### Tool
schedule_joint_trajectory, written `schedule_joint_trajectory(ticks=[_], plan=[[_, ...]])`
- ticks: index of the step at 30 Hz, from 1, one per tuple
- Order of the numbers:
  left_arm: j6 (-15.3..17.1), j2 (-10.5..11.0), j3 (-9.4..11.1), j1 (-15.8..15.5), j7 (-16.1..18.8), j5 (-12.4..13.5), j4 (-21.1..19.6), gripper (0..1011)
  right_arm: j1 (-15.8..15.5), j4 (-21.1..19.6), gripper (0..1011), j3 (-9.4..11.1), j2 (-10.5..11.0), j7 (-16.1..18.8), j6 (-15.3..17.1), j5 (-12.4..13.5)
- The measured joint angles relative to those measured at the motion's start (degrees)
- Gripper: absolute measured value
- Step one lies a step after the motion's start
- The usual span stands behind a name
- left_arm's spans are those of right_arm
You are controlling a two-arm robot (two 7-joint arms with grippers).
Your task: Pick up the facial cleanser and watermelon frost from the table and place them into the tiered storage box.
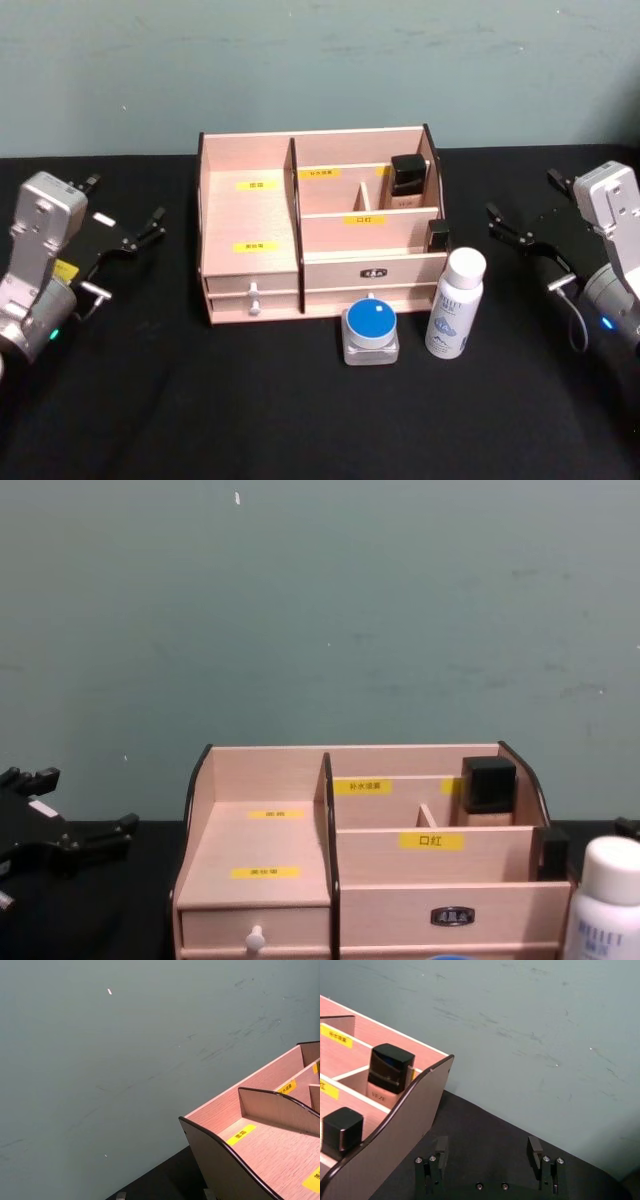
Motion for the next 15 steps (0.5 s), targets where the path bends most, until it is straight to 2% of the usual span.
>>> schedule_joint_trajectory(ticks=[6,10,11,15], plan=[[0.00,0.00,0.00,0.00,0.00,0.00,0.00,1001,-0.49,-0.45,1003,1.57,-0.68,0.68,0.58,0.95],[0.00,0.00,0.00,0.00,0.00,0.00,0.00,1001,-1.85,-2.76,1003,3.08,-0.16,2.02,0.90,2.47],[0.00,0.00,0.00,0.00,0.00,0.00,0.00,1001,-2.72,-4.14,1002,3.97,0.20,2.76,1.01,3.67],[0.00,0.00,0.00,0.00,0.00,0.00,0.00,1001,-4.98,-7.80,1003,5.99,1.30,4.00,0.94,5.50]])
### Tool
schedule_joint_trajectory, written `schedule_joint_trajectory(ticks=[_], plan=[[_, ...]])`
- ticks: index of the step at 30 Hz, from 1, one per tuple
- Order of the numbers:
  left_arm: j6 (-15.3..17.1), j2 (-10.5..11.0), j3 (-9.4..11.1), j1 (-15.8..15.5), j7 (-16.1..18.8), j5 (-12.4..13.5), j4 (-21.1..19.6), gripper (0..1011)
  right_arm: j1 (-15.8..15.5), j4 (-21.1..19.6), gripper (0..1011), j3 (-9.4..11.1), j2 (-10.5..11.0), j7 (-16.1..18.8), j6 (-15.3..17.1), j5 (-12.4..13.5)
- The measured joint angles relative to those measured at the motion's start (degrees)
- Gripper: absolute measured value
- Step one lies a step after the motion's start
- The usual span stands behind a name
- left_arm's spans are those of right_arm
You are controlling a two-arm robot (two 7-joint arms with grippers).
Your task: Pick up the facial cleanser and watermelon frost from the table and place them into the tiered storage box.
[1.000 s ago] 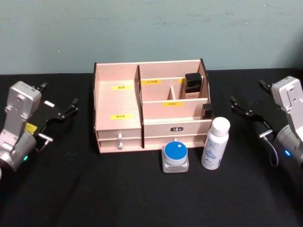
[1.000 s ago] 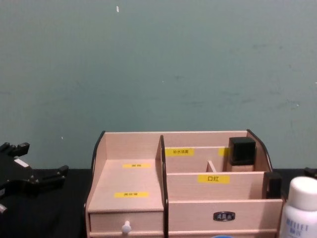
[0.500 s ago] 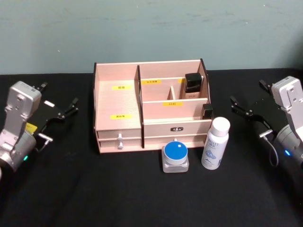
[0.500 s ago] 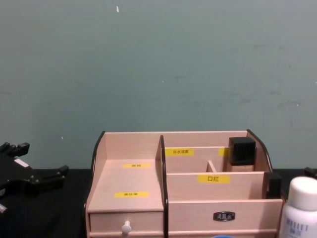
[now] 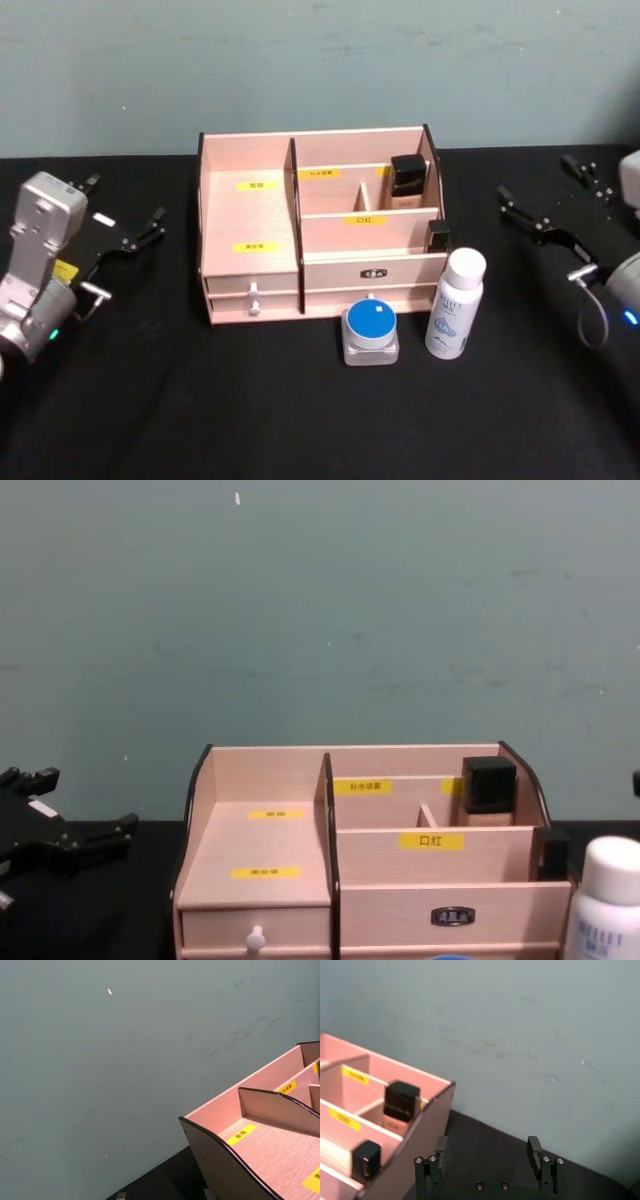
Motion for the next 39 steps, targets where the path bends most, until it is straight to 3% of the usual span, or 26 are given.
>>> schedule_joint_trajectory(ticks=[7,13,25,30,39], plan=[[0.00,0.00,0.00,0.00,0.00,0.00,0.00,1001,-5.30,-8.08,1003,3.53,2.72,1.20,0.92,2.40],[0.00,0.00,0.00,0.00,0.00,0.00,0.00,1001,-11.72,-16.11,1003,8.08,6.05,3.22,3.01,6.15],[0.00,0.00,0.00,0.00,0.00,0.00,0.00,1001,-22.91,-25.80,1003,15.11,9.76,8.34,4.22,12.65],[0.00,0.00,0.00,0.00,0.00,0.00,0.00,1001,-26.14,-27.71,1002,15.77,10.27,10.06,5.84,13.86],[0.00,0.00,0.00,0.00,0.00,0.00,0.00,1001,-27.24,-27.32,1002,15.06,9.89,11.64,8.62,13.93]])
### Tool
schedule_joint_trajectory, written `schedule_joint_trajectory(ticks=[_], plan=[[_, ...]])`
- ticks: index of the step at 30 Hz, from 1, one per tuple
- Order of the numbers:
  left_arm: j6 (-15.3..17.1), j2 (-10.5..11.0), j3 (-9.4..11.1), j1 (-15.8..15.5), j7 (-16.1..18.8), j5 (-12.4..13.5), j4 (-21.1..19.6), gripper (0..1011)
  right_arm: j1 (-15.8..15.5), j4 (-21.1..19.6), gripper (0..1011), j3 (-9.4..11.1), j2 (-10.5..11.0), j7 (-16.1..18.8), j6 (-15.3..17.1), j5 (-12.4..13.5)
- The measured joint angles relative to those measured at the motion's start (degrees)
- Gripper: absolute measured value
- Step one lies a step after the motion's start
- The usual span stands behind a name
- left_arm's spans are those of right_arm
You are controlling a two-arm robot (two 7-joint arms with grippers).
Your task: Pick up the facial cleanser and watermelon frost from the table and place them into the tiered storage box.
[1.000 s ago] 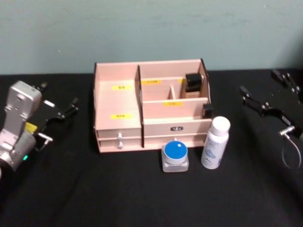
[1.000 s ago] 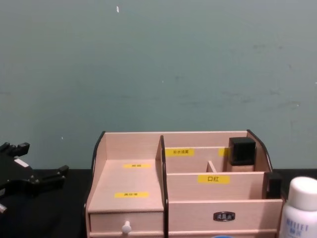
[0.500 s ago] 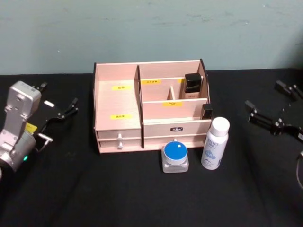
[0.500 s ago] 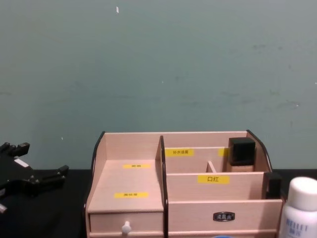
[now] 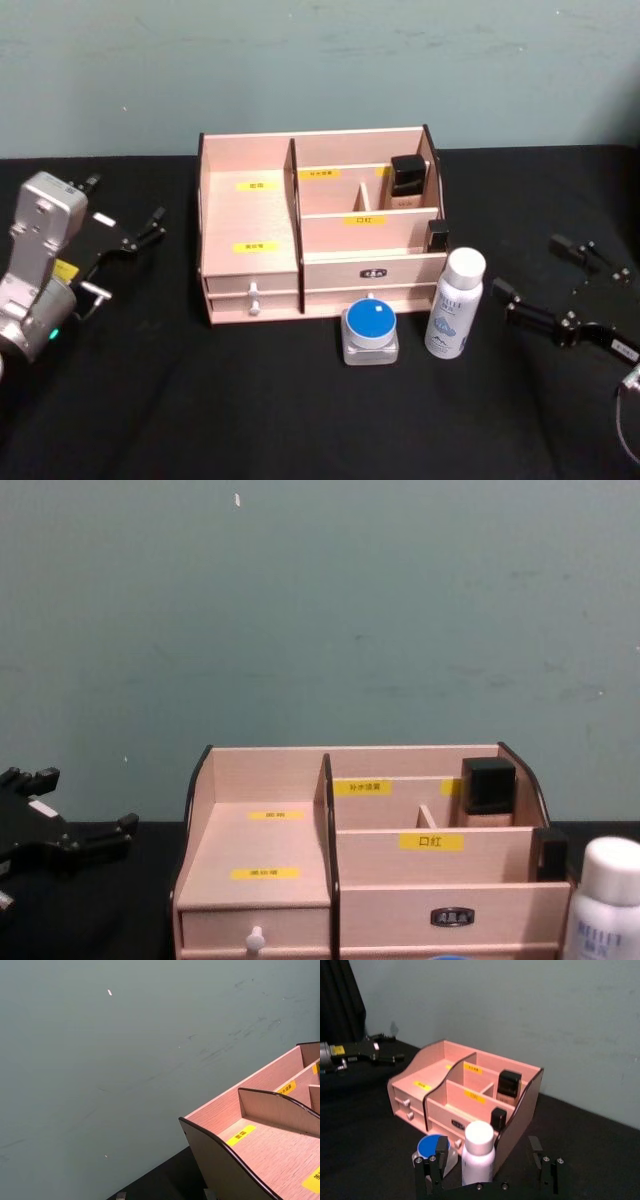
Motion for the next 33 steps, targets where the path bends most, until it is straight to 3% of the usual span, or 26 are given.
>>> schedule_joint_trajectory(ticks=[10,21,33], plan=[[0.00,0.00,0.00,0.00,0.00,0.00,0.00,1001,2.43,3.51,1002,-2.65,-2.03,0.64,3.46,-1.55],[0.00,0.00,0.00,0.00,0.00,0.00,0.00,1001,4.82,6.63,1002,-4.81,-4.43,2.33,5.08,-3.20],[0.00,0.00,0.00,0.00,0.00,0.00,0.00,1001,7.78,10.87,1003,-6.63,-8.11,4.08,3.19,-5.86]])
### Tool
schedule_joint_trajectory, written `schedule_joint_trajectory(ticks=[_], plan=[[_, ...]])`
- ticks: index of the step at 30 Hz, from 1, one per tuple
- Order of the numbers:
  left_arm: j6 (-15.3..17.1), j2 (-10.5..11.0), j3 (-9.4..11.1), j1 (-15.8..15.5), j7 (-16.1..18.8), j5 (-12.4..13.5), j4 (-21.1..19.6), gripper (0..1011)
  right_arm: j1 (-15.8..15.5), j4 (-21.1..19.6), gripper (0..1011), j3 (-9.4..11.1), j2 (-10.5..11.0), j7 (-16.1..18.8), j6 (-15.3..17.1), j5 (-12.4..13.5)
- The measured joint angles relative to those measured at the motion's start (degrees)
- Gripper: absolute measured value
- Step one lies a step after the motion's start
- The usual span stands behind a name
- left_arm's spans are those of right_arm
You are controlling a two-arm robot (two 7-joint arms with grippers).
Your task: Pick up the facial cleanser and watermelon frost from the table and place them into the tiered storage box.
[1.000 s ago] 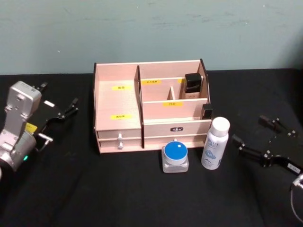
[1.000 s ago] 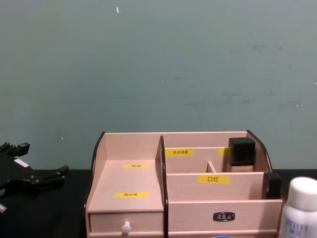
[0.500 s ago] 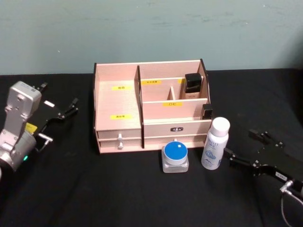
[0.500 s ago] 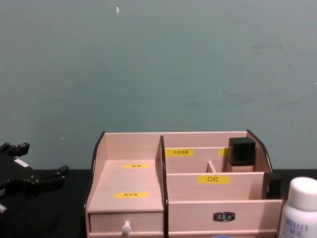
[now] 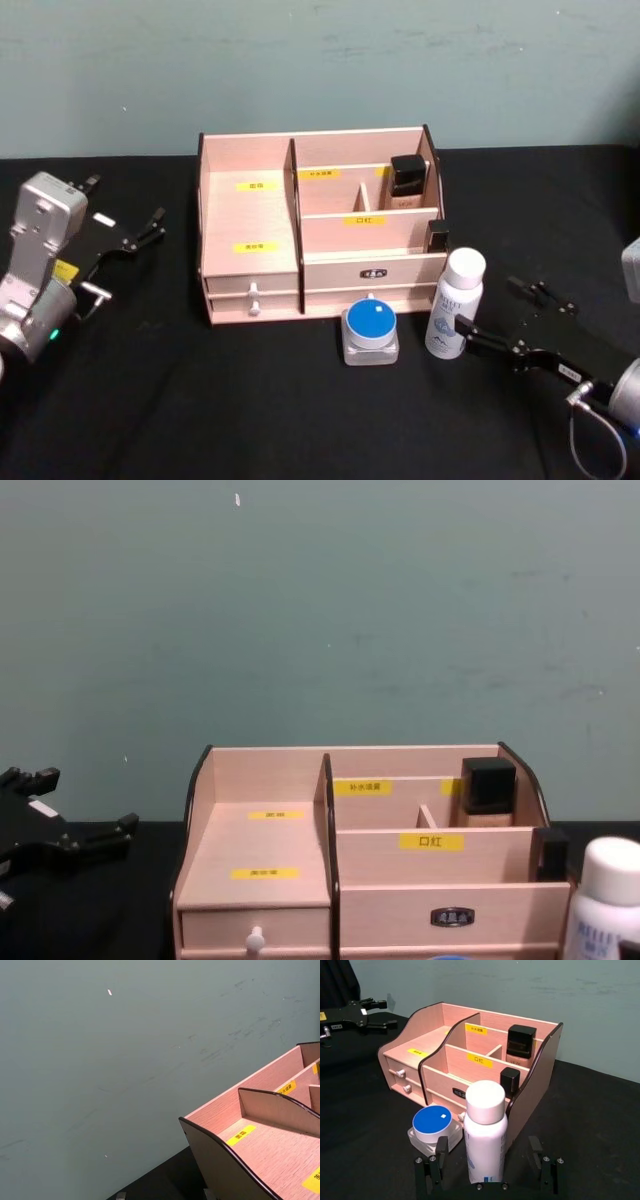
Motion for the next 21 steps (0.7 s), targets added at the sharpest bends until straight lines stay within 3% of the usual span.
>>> schedule_joint_trajectory(ticks=[10,21], plan=[[0.00,0.00,0.00,0.01,0.00,0.00,0.00,1001,2.47,2.82,1003,-0.75,-2.86,1.62,-0.40,-1.12],[0.00,0.00,0.00,0.00,0.00,0.00,0.00,1001,4.74,4.85,1003,-1.41,-4.42,2.70,-0.33,-2.01]])
